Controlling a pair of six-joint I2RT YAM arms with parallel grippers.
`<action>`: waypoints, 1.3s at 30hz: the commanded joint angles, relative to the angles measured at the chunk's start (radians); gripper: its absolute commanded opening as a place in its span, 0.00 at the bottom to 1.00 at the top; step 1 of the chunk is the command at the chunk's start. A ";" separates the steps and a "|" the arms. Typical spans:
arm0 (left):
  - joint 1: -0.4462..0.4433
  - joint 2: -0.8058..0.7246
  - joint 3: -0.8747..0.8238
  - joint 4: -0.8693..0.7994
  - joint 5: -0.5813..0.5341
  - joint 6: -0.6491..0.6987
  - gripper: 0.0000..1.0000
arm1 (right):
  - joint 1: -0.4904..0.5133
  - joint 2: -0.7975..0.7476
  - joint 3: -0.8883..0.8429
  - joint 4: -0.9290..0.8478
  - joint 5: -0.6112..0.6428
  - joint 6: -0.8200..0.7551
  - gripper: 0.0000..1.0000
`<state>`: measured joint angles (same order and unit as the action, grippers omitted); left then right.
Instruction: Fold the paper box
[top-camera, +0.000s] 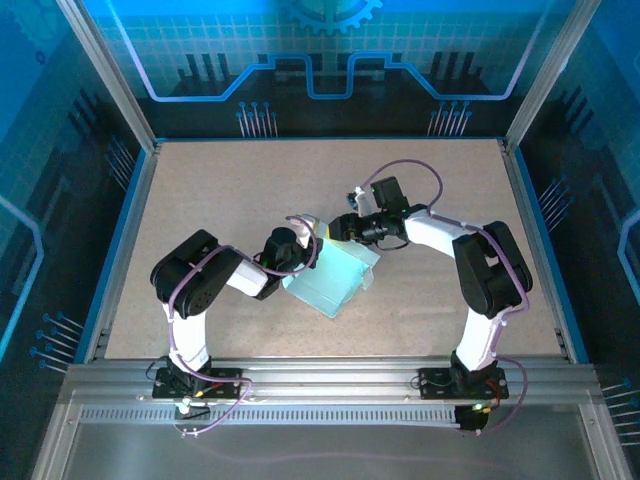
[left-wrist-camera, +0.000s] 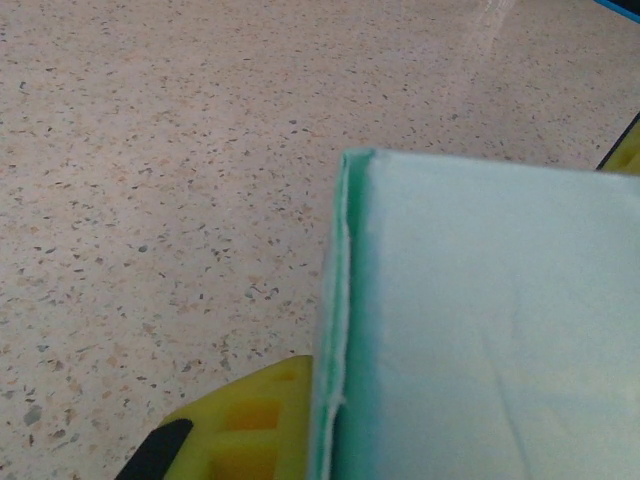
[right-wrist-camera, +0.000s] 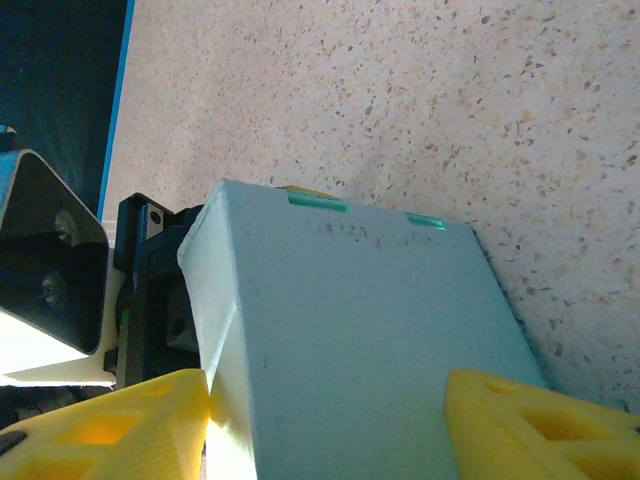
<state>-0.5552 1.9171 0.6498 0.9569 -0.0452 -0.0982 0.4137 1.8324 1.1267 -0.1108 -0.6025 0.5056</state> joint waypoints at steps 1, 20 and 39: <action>0.009 0.011 -0.016 0.024 0.053 0.001 0.00 | 0.017 -0.039 -0.035 -0.033 0.023 -0.004 0.67; 0.057 -0.091 -0.094 0.100 0.300 -0.031 0.00 | -0.093 -0.063 0.007 -0.116 -0.030 -0.080 0.67; 0.067 -0.098 0.025 -0.091 0.212 -0.230 0.00 | 0.079 0.005 0.067 -0.116 -0.016 -0.104 0.62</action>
<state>-0.4870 1.8442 0.6212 0.8604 0.2028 -0.3092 0.4229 1.8534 1.1828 -0.1947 -0.5243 0.4179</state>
